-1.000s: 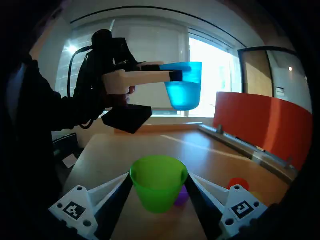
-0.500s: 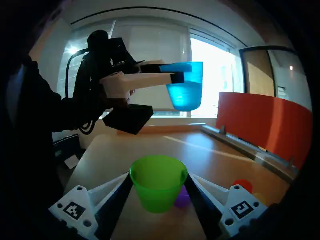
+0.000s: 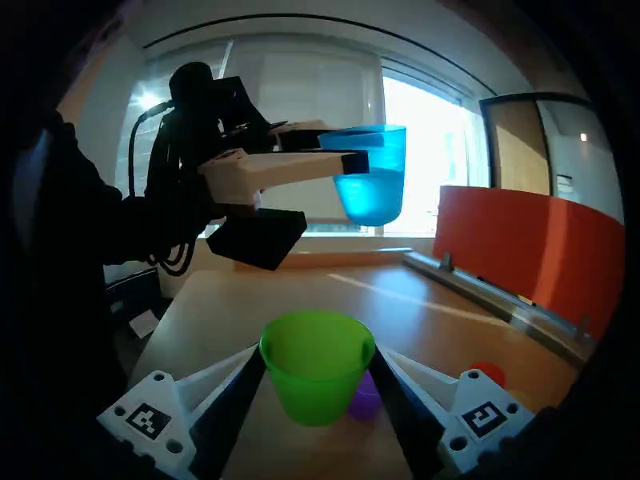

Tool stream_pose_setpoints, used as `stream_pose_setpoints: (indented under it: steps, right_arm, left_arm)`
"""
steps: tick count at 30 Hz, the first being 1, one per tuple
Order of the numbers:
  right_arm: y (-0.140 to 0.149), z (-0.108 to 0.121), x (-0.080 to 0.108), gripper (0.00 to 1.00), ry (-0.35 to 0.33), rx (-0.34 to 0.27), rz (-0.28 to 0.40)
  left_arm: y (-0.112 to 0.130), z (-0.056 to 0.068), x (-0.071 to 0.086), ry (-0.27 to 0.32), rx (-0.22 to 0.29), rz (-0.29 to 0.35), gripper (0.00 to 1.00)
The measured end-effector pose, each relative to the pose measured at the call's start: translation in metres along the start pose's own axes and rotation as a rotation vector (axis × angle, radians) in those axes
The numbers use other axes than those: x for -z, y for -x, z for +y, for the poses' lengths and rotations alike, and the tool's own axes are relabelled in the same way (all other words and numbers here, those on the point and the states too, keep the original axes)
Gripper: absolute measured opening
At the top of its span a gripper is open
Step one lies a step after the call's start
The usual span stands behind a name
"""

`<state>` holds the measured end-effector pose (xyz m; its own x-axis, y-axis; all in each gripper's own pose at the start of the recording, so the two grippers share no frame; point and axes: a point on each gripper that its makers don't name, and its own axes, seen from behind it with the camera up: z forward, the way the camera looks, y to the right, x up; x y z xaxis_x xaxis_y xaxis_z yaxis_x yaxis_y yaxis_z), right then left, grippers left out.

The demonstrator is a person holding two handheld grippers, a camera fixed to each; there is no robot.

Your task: Pour water

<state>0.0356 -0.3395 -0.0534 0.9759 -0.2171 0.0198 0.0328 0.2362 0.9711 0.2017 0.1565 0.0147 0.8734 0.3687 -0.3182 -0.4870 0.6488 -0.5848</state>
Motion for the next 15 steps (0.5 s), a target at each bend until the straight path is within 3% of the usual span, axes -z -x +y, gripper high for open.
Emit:
stream_pose_setpoints:
  steps: [15]
  right_arm:
    - [-0.0013,0.0000,-0.0002,0.90,-0.002,0.001,0.000]
  left_arm:
    - [0.0027,0.0047,0.0001,-0.005,-0.066,-0.015,0.86]
